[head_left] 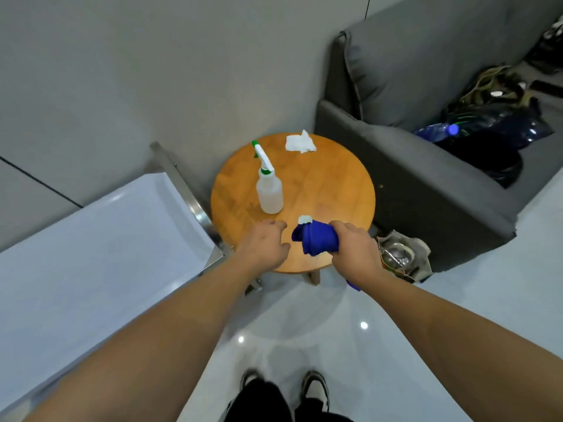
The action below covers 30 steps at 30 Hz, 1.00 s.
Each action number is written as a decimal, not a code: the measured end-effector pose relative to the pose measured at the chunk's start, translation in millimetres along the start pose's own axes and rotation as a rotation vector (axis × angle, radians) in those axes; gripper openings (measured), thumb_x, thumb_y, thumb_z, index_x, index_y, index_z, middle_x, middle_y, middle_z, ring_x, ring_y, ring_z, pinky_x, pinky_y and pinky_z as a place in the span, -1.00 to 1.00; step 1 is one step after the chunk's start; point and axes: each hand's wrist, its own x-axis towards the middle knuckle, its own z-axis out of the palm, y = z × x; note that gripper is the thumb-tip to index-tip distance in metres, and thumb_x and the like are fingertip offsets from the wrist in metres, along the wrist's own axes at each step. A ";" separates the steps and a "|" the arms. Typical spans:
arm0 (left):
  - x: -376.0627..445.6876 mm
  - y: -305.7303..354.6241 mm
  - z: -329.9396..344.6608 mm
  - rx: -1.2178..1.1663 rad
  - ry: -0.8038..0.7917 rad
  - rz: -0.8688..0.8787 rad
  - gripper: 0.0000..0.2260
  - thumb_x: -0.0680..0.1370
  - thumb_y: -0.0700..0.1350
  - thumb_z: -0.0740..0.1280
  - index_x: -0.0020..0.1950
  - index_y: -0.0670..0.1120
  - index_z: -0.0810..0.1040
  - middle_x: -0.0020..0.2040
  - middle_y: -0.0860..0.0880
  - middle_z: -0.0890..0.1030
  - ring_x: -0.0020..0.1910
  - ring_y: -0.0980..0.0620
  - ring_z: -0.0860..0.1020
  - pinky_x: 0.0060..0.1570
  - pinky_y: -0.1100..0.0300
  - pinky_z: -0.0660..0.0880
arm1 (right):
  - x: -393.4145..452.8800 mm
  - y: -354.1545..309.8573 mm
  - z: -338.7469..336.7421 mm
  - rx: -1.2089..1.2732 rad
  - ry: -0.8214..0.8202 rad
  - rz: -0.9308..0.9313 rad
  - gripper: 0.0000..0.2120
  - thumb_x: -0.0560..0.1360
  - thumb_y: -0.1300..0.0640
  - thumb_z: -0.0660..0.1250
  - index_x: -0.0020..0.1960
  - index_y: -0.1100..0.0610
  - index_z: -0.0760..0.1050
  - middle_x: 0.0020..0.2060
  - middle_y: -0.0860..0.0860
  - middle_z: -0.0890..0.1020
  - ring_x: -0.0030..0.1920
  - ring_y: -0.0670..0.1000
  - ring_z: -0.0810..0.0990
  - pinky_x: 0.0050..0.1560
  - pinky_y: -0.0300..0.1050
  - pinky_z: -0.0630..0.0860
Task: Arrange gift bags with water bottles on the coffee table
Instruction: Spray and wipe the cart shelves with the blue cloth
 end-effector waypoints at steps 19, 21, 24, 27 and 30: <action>200.8 -12.5 20.1 -0.005 -0.265 -0.014 -0.55 0.62 0.00 0.29 0.49 -0.08 0.37 0.32 -0.11 0.46 0.32 -0.14 0.46 0.25 0.03 0.45 | 218.4 23.6 13.6 -0.210 -0.252 0.116 -0.19 0.51 -0.07 0.43 0.61 -0.07 0.04 0.53 0.06 0.28 0.52 0.17 0.22 0.51 0.26 0.11; 210.9 -11.9 20.0 -0.009 -0.280 -0.015 -0.56 0.62 0.00 0.29 0.47 -0.07 0.39 0.30 -0.11 0.47 0.30 -0.13 0.46 0.25 0.02 0.45 | 219.0 30.0 17.1 -0.221 -0.299 0.146 -0.18 0.52 -0.17 0.40 0.62 -0.07 0.03 0.55 0.07 0.26 0.53 0.18 0.21 0.51 0.26 0.11; 220.6 -9.6 20.5 -0.029 -0.280 -0.027 -0.60 0.61 0.00 0.30 0.43 -0.07 0.42 0.28 -0.10 0.48 0.27 -0.12 0.47 0.24 0.02 0.46 | 220.7 37.3 18.6 -0.227 -0.314 0.148 -0.17 0.51 -0.25 0.38 0.62 -0.07 0.04 0.55 0.08 0.25 0.52 0.19 0.22 0.49 0.26 0.14; 222.7 -5.2 22.4 -0.041 -0.257 -0.034 -0.60 0.60 0.01 0.32 0.41 -0.06 0.44 0.29 -0.08 0.50 0.26 -0.10 0.48 0.22 0.01 0.48 | 221.1 39.0 17.0 -0.221 -0.322 0.136 -0.16 0.51 -0.26 0.38 0.62 -0.07 0.03 0.56 0.08 0.25 0.51 0.18 0.23 0.49 0.25 0.16; 220.3 1.4 22.2 -0.040 -0.245 -0.043 -0.62 0.59 0.02 0.33 0.39 -0.05 0.45 0.26 -0.07 0.51 0.23 -0.09 0.49 0.21 0.00 0.50 | 217.7 38.4 13.3 -0.224 -0.321 0.116 -0.18 0.52 -0.25 0.37 0.62 -0.07 0.04 0.55 0.07 0.26 0.51 0.17 0.24 0.49 0.23 0.18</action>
